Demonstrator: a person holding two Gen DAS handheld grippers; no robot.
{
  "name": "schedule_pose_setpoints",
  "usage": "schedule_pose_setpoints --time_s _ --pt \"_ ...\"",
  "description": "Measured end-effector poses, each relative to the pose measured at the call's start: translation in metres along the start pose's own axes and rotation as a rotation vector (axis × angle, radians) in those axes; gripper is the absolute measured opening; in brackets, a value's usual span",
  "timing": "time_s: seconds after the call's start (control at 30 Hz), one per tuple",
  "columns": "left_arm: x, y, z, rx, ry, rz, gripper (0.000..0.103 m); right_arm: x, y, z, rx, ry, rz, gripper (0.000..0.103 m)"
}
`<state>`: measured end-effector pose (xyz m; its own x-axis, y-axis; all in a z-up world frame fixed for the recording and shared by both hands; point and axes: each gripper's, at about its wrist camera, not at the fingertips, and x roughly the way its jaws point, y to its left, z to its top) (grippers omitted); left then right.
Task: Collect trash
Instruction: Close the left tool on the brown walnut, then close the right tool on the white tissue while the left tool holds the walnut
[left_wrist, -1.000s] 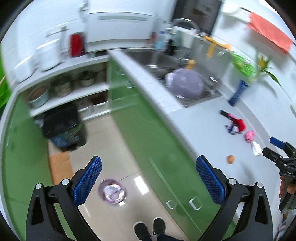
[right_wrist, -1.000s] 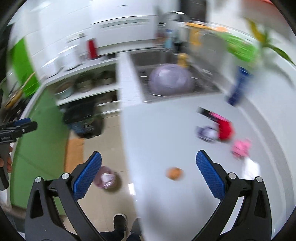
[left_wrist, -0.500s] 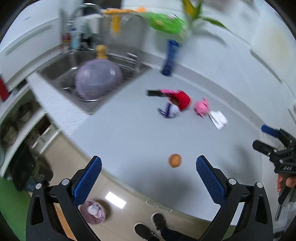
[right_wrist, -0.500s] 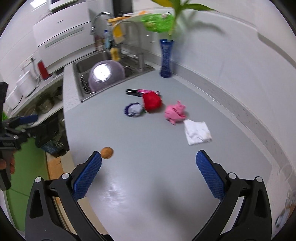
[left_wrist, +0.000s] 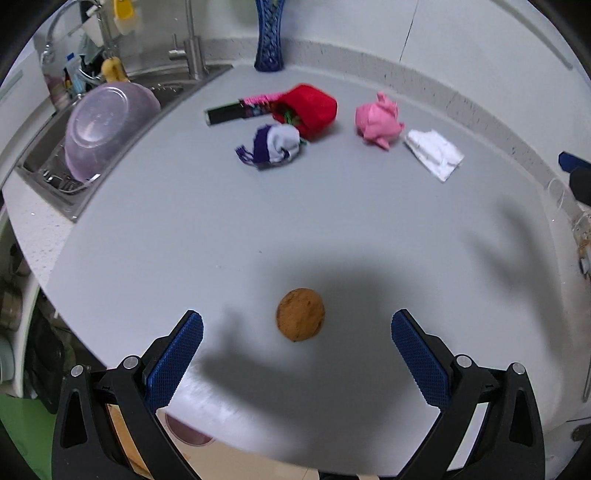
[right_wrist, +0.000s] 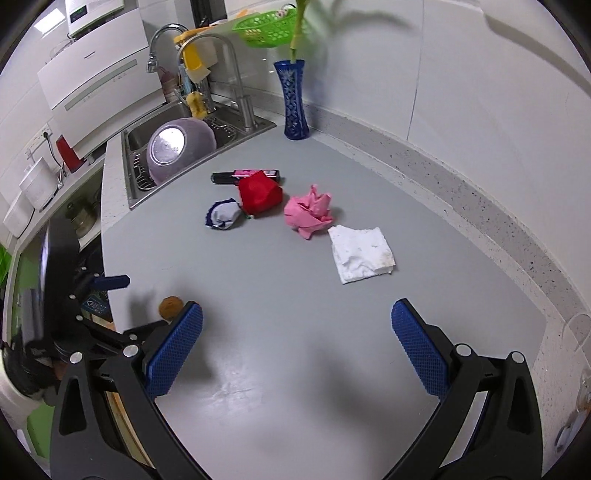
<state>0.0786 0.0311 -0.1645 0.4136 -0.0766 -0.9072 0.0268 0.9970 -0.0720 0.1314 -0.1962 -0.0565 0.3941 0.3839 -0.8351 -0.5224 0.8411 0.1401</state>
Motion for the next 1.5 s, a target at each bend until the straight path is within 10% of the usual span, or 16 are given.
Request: schedule_pose_setpoints --time_s 0.13,0.27,0.43,0.57,1.5 --pt "0.014 -0.005 0.0 0.019 0.009 0.026 0.096 0.013 -0.013 -0.001 0.008 0.026 0.01 0.1" --pt "0.024 -0.003 -0.002 0.002 0.039 0.044 0.063 0.02 -0.019 -0.001 0.008 0.038 0.022 0.1" --pt "0.024 -0.004 -0.003 0.008 0.031 0.074 0.057 0.026 -0.021 0.001 0.002 0.042 0.032 0.1" --pt "0.023 -0.003 -0.001 -0.001 0.025 0.078 0.033 0.03 -0.021 0.003 -0.006 0.047 0.035 0.1" --pt "-0.033 0.007 0.044 -0.121 -0.061 0.034 0.033 0.158 -0.063 0.047 -0.081 0.217 -0.028 0.1"
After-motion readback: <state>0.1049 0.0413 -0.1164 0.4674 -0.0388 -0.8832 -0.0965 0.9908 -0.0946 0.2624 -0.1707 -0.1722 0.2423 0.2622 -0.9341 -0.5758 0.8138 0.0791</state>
